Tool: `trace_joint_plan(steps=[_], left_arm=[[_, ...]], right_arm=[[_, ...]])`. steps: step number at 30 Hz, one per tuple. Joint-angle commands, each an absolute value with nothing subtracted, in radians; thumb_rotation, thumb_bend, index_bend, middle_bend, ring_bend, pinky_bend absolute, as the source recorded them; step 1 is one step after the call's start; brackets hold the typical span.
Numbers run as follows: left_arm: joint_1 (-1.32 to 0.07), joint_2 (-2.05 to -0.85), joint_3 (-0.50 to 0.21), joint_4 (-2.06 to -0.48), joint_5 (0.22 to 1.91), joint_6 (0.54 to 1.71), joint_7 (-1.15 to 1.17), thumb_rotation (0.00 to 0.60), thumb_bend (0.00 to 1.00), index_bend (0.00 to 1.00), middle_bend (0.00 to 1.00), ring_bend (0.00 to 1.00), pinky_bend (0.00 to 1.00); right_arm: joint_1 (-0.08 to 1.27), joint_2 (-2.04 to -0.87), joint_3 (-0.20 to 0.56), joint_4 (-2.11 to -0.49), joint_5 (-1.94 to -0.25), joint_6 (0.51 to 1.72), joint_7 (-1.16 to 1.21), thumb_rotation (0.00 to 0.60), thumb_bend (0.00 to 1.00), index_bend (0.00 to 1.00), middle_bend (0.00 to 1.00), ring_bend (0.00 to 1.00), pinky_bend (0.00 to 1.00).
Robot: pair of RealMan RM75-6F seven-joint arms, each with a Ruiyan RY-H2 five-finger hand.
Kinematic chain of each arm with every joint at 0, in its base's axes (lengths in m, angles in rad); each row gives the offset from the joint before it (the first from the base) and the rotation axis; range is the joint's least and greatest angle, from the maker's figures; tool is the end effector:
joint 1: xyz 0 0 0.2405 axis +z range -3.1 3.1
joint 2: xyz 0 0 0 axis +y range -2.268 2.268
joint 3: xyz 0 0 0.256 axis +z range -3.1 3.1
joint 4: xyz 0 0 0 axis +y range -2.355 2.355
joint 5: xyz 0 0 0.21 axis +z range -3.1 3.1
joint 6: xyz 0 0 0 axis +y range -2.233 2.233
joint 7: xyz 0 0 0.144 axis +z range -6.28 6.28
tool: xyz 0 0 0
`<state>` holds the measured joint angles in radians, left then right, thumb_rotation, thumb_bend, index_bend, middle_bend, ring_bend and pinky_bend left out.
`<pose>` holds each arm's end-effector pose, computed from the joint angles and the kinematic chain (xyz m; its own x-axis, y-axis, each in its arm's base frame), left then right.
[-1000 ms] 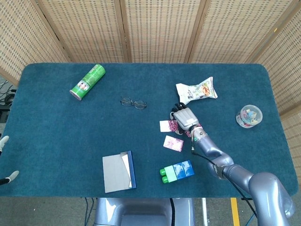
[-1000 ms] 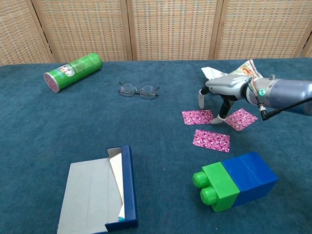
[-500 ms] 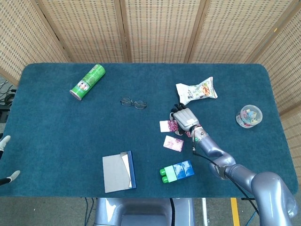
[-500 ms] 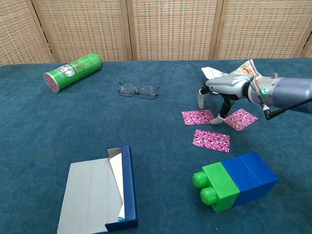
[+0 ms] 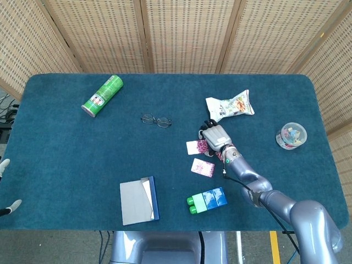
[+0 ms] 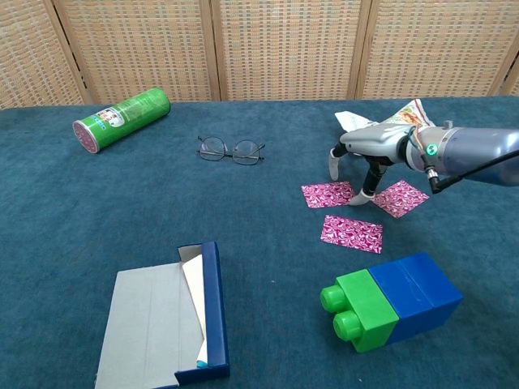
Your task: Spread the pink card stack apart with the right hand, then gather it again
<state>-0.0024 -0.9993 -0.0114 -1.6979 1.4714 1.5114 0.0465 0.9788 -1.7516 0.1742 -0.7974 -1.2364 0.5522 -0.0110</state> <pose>-0.3209 0.1463 0.1892 0.4656 0.0512 0.8835 0.8786 0.0934 -0.4684 -0.1672 -0.4431 -0.0521 0.6049 -0.3511 0.7147 -0.7871 -0.3999 0.4697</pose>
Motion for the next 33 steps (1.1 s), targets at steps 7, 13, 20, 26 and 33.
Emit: trace_joint_plan(steps=[7,13,20,26,33], left_arm=[[-0.003,-1.000,-0.012,-1.695,1.471,1.509,0.044,0.600,0.12,0.00,0.00,0.00,0.00],[-0.006,-1.002,-0.013,-1.692,1.473,1.508,0.042,0.600,0.12,0.00,0.00,0.00,0.00],[-0.004,-1.004,-0.012,-1.685,1.469,1.505,0.038,0.600,0.12,0.00,0.00,0.00,0.00],[-0.006,-1.005,-0.013,-1.682,1.469,1.504,0.035,0.600,0.12,0.00,0.00,0.00,0.00],[-0.007,-1.007,-0.013,-1.680,1.468,1.501,0.034,0.600,0.12,0.00,0.00,0.00,0.00]], right_arm=[[0.975,-1.748,0.176,-0.811,-1.225,0.551,-0.029,0.600,0.26,0.35,0.20,0.00,0.00],[0.973,-1.744,0.177,-0.826,-1.216,0.553,-0.047,0.600,0.26,0.35,0.20,0.00,0.00],[0.975,-1.752,0.178,-0.816,-1.203,0.543,-0.062,0.600,0.26,0.35,0.20,0.00,0.00],[0.975,-1.759,0.177,-0.806,-1.199,0.538,-0.066,0.600,0.26,0.35,0.20,0.00,0.00],[0.975,-1.766,0.177,-0.791,-1.197,0.534,-0.066,0.600,0.26,0.35,0.20,0.00,0.00]])
